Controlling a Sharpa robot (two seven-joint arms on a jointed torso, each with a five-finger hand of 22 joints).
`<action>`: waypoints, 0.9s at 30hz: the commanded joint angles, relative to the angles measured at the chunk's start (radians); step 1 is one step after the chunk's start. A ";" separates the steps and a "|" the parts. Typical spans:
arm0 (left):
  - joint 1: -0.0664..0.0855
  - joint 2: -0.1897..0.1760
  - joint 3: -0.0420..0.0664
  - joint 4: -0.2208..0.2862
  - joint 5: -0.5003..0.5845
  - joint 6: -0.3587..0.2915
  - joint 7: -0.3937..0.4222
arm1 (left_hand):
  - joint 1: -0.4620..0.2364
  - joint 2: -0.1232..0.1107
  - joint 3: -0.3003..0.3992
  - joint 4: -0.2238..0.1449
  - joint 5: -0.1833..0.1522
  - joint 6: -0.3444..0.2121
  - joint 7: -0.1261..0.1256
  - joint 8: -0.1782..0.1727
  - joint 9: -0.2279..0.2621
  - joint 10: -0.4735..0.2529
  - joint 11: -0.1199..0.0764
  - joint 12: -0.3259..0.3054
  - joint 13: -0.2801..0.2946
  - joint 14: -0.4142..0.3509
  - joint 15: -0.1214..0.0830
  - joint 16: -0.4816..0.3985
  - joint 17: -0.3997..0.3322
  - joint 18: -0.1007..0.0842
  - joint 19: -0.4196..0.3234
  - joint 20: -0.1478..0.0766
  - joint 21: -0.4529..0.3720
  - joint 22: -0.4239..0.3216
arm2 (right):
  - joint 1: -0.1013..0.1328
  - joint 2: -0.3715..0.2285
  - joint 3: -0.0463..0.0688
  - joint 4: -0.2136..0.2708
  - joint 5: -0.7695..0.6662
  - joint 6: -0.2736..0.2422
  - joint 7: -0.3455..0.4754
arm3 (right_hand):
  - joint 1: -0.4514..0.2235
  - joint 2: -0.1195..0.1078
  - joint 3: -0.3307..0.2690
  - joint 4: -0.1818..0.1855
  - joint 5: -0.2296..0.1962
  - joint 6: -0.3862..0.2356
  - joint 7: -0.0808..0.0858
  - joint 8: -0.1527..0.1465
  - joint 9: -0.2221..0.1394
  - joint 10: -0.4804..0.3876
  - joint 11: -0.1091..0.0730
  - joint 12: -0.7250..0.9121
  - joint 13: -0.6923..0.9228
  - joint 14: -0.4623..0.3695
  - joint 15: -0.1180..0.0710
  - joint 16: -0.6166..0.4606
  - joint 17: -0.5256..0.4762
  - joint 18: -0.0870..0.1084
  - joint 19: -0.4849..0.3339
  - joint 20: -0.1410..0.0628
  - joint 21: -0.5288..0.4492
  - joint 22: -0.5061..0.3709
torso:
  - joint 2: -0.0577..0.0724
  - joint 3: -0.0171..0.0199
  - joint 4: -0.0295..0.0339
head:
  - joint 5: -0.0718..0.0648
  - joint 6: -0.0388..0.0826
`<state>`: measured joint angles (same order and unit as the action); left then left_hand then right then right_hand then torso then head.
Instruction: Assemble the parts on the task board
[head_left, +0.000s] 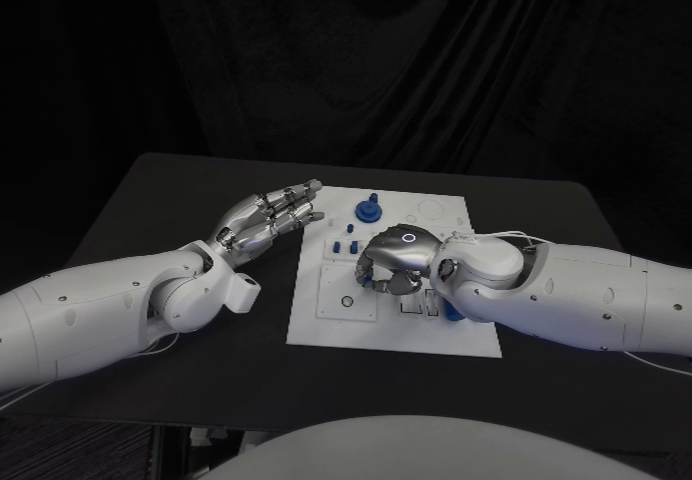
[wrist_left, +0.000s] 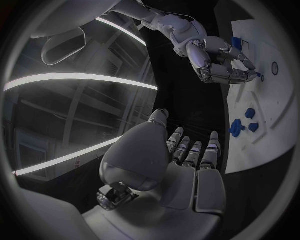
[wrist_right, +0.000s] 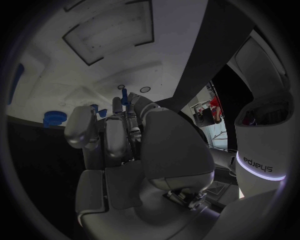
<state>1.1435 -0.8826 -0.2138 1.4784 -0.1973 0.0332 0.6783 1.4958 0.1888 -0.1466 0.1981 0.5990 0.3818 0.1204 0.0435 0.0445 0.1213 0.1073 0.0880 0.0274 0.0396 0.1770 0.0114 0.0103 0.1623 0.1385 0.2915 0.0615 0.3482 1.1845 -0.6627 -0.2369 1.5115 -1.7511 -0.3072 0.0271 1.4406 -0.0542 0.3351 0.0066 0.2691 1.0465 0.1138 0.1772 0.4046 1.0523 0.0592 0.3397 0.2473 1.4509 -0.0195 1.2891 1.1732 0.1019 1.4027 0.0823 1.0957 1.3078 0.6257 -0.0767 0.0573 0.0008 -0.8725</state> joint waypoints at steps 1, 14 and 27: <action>-0.003 0.003 0.001 0.000 0.003 0.016 0.078 | 0.013 0.000 0.001 -0.007 0.005 0.008 0.001 0.006 0.002 0.002 0.001 0.005 0.001 0.000 0.009 0.005 0.001 0.006 0.009 0.003 0.007 0.003 | -0.005 0.003 0.001 -0.005 -0.011 -0.010 -0.018 | 0.001 -0.007 -0.002 -0.006 0.005 -0.007 0.000 -0.003 0.001 0.003 0.000 -0.001 0.001 -0.002 0.003 -0.002 0.001 -0.010 -0.006 0.004 -0.006 0.140 | 0.000 -0.0001 0.0010 | 0.000 0.000; -0.005 0.005 0.001 -0.002 0.003 0.018 0.075 | 0.014 0.001 0.004 -0.011 0.006 0.020 0.006 0.008 0.003 0.002 0.002 0.006 0.002 0.002 0.013 0.006 0.002 0.004 0.014 0.003 0.009 0.007 | -0.018 0.012 0.001 -0.015 -0.011 -0.011 -0.018 | 0.000 -0.007 -0.001 -0.006 0.005 -0.008 0.000 -0.005 0.001 0.002 0.000 -0.003 0.000 -0.002 0.003 -0.003 0.000 -0.010 -0.006 0.005 -0.006 0.140 | 0.000 0.0004 0.0003 | 0.001 0.000; -0.006 0.009 0.001 -0.006 0.003 0.022 0.073 | 0.014 0.002 0.007 -0.013 0.005 0.032 0.010 0.011 0.004 0.004 0.003 0.007 0.002 0.003 0.015 0.007 0.002 0.002 0.017 0.003 0.010 0.007 | -0.024 0.027 0.001 -0.034 -0.011 -0.007 -0.025 | -0.002 -0.008 0.001 -0.006 0.005 -0.013 -0.001 -0.009 0.001 -0.003 0.003 -0.010 -0.003 -0.003 0.005 -0.004 -0.002 -0.009 -0.008 0.006 -0.009 0.140 | 0.000 0.0003 0.0001 | 0.003 0.000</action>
<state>1.1393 -0.8757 -0.2138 1.4714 -0.1972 0.0402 0.6784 1.4997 0.1927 -0.1400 0.1915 0.5990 0.4077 0.1286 0.0475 0.0477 0.1213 0.1073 0.0920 0.0281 0.0433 0.1860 0.0114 0.0109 0.1623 0.1491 0.2951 0.0654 0.3540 1.1667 -0.6359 -0.2338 1.4808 -1.7534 -0.3159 0.0264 1.4406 -0.0542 0.3350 0.0067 0.2690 1.0390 0.1137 0.1721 0.4043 1.0504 0.0612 0.3343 0.2466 1.4509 -0.0196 1.2891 1.1715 0.1018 1.3991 0.0859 1.0918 1.3075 0.6257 -0.0761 0.0574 0.0021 -0.8725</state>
